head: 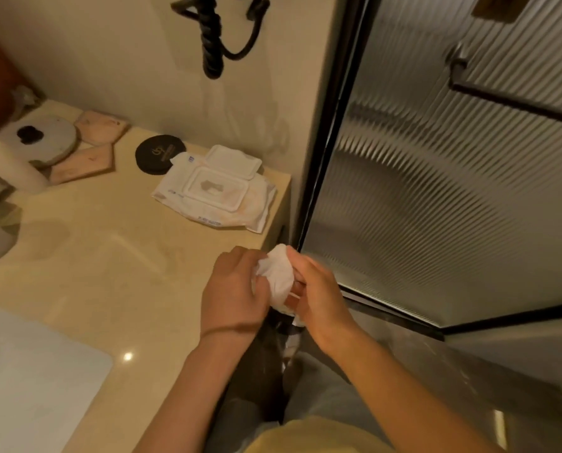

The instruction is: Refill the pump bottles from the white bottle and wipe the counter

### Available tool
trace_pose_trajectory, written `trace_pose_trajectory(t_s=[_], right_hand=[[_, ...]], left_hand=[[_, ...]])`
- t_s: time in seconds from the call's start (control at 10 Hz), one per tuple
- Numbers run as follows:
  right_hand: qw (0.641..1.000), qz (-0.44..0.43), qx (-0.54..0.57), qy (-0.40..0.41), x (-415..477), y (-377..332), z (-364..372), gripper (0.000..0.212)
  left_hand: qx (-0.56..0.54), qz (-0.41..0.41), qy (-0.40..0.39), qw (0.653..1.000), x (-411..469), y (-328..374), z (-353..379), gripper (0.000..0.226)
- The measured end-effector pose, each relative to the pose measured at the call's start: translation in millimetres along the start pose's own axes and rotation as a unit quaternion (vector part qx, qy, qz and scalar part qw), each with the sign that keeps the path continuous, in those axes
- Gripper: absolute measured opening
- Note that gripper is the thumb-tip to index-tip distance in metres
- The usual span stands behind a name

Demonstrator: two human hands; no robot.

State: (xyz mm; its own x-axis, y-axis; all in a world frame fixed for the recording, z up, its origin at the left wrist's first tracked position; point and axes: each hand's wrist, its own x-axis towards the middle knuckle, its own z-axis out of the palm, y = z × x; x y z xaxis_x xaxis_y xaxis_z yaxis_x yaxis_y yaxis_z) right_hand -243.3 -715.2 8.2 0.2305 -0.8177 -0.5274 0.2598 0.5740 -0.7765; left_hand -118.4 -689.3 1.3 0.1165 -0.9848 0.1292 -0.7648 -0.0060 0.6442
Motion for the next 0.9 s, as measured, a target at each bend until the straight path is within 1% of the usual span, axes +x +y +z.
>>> trace_pose_trajectory(t_s=[0.1, 0.2, 0.3, 0.4, 0.5, 0.6, 0.7, 0.8, 0.9], right_hand=[[0.999, 0.031, 0.003, 0.044, 1.6, 8.4, -31.0, 0.02], [0.991, 0.086, 0.014, 0.102, 14.3, 24.2, -66.8, 0.02], [0.98, 0.142, -0.003, 0.137, 37.9, 38.1, -105.3, 0.022], [0.964, 0.196, -0.018, 0.178, 66.2, 46.3, -135.3, 0.02], [0.944, 0.256, -0.038, 0.206, 103.7, 58.1, -153.4, 0.025], [0.937, 0.269, -0.076, 0.208, 145.2, 79.6, -164.2, 0.038], [0.937, 0.276, -0.058, 0.208, 169.3, 89.5, -156.9, 0.044], [0.938, 0.281, -0.051, 0.199, 186.5, 91.7, -153.0, 0.039], [0.932, 0.321, -0.047, 0.161, 198.9, 93.5, -153.0, 0.005]], left_hand=[[0.01, 0.056, -0.092, 0.994, -2.5, 9.1, 23.7, 0.033], [-0.052, 0.022, -0.2, 0.978, -1.5, 13.4, 41.3, 0.022], [-0.07, -0.052, -0.26, 0.962, 5.5, 9.3, 47.3, 0.025], [-0.083, -0.101, -0.254, 0.958, 5.1, 6.8, 53.7, 0.027], [-0.115, -0.151, -0.247, 0.95, 0.0, 6.2, 61.9, 0.027], [-0.133, -0.185, -0.226, 0.947, -6.2, 1.9, 75.2, 0.027], [-0.123, -0.229, -0.242, 0.935, -12.3, -4.3, 86.9, 0.028], [-0.125, -0.266, -0.249, 0.923, -13.7, -8.5, 94.9, 0.024], [-0.155, -0.342, -0.21, 0.903, -10.4, -12.7, 104.5, 0.022]])
